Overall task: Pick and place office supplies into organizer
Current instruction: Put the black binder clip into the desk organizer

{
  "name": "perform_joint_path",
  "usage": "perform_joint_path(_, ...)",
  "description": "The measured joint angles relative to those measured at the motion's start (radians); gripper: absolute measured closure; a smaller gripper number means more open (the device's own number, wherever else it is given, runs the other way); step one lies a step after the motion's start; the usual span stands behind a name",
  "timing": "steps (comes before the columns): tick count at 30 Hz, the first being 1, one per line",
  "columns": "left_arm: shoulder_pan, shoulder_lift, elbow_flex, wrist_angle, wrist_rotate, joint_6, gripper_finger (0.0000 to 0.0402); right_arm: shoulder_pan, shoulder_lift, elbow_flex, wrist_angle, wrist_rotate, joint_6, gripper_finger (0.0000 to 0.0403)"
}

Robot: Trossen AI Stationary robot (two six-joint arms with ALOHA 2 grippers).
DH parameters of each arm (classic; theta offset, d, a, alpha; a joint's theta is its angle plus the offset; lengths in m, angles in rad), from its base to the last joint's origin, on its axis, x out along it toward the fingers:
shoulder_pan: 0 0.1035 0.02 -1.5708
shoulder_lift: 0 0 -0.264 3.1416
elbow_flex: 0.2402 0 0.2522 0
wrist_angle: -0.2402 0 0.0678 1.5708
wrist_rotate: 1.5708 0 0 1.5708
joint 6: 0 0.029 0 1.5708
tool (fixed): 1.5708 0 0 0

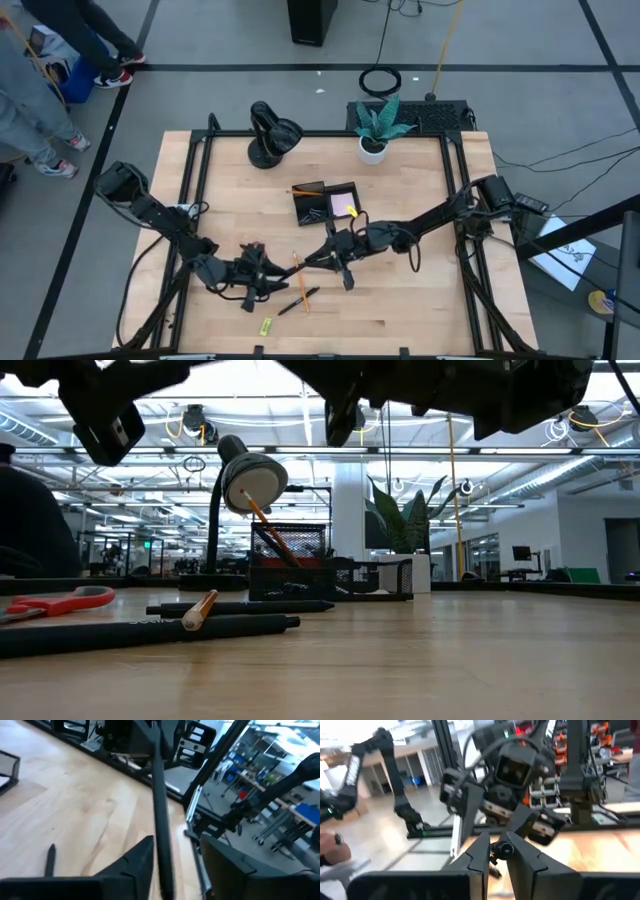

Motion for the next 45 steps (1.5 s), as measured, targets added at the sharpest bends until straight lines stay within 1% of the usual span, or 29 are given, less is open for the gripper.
perform_joint_path(4, -0.001, 0.0, 0.0, -0.03, 0.005, 0.002, 0.0178, -0.013, -0.02, 0.0, -0.11, -0.001, -0.03, 0.0362)
perform_joint_path(7, -0.005, -0.019, -0.001, -0.073, 0.029, 0.003, 0.0146, -0.023, -0.042, 0.0, -0.19, -0.005, -0.054, 0.0365)
perform_joint_path(11, -0.025, -0.097, -0.001, -0.187, 0.02, -0.011, 0.012, -0.029, -0.072, 0.0, -0.229, 0.002, -0.073, 0.0364)
perform_joint_path(13, -0.046, -0.141, -0.001, -0.235, 0.003, -0.012, 0.0113, -0.03, -0.098, 0.0, -0.27, 0.044, -0.099, 0.0364)
perform_joint_path(15, -0.071, -0.19, -0.001, -0.282, -0.037, -0.008, 0.0109, -0.033, -0.129, 0.0, -0.337, 0.11, -0.136, 0.0365)
perform_joint_path(19, -0.118, -0.266, -0.001, -0.319, -0.128, 0.044, 0.0109, -0.04, -0.195, 0.0, -0.447, 0.253, -0.191, 0.0365)
perform_joint_path(23, -0.14, -0.283, -0.001, -0.331, -0.206, 0.059, 0.0116, -0.082, -0.265, 0.0, -0.541, 0.321, -0.185, 0.0363)
perform_joint_path(25, -0.143, -0.282, -0.001, -0.344, -0.227, 0.069, 0.012, -0.114, -0.29, 0.0, -0.581, 0.324, -0.167, 0.0363)
perform_joint_path(30, -0.144, -0.272, -0.001, -0.367, -0.238, 0.073, 0.0127, -0.193, -0.321, 0.014, -0.709, 0.317, -0.148, 0.0366)
perform_joint_path(35, -0.143, -0.272, -0.001, -0.366, -0.253, 0.062, 0.0128, -0.259, -0.322, 0.121, -0.941, 0.317, -0.138, 0.0363)
perform_joint_path(41, -0.143, -0.272, -0.001, -0.384, -0.266, 0.058, 0.0128, -0.295, -0.318, 0.243, -1.091, 0.314, -0.162, 0.0366)
perform_joint_path(45, -0.144, -0.272, -0.001, -0.388, -0.266, 0.051, 0.0128, -0.314, -0.319, 0.327, -1.253, 0.311, -0.151, 0.0364)
